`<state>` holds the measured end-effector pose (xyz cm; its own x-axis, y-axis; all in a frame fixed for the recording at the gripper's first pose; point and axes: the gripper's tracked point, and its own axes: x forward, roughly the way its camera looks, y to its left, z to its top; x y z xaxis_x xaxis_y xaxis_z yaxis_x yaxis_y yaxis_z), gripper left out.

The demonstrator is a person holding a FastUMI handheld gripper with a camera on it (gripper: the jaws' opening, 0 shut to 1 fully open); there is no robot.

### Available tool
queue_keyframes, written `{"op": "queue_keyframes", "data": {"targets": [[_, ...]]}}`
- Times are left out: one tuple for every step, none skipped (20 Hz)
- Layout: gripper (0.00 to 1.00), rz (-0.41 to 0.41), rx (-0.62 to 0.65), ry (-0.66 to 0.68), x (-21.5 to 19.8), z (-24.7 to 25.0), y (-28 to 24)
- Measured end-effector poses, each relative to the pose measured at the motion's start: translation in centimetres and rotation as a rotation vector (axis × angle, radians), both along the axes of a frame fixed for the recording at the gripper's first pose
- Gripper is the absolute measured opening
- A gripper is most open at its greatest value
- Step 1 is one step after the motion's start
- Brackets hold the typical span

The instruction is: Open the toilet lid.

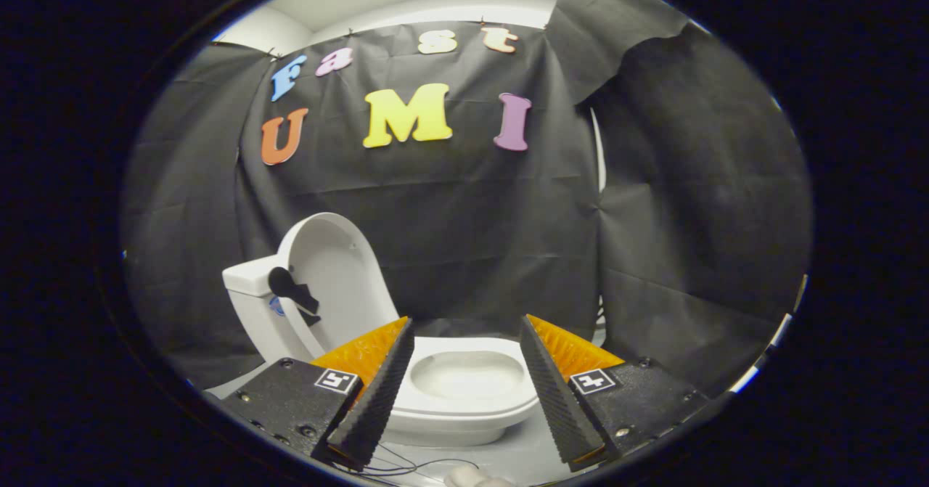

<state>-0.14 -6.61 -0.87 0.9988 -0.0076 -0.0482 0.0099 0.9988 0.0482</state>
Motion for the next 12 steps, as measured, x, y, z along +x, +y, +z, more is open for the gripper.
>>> {"op": "queue_keyframes", "data": {"targets": [[0.92,-0.017,0.016,-0.003,-0.2,-0.5,-0.9],[0.92,-0.031,0.026,0.005,-0.3,-1.0,-1.8],[0.91,-0.039,0.029,0.009,-0.5,-1.6,-2.4],[0.92,-0.050,0.027,0.009,-0.5,-1.9,-3.1],[0.92,-0.060,0.026,0.006,-0.4,-1.9,-3.6],[0.92,-0.065,0.022,0.007,-0.4,-1.9,-4.0],[0.92,-0.069,0.023,0.001,-0.5,-2.0,-4.2],[0.92,-0.074,0.026,-0.003,-0.5,-1.9,-4.5],[0.92,-0.075,0.030,-0.004,-0.4,-2.0,-4.5],[0.92,-0.073,0.030,0.000,-0.4,-2.2,-4.6],[0.92,-0.077,0.031,0.006,-0.3,-2.5,-4.7],[0.92,-0.077,0.033,0.007,-0.3,-2.6,-4.7]]}}
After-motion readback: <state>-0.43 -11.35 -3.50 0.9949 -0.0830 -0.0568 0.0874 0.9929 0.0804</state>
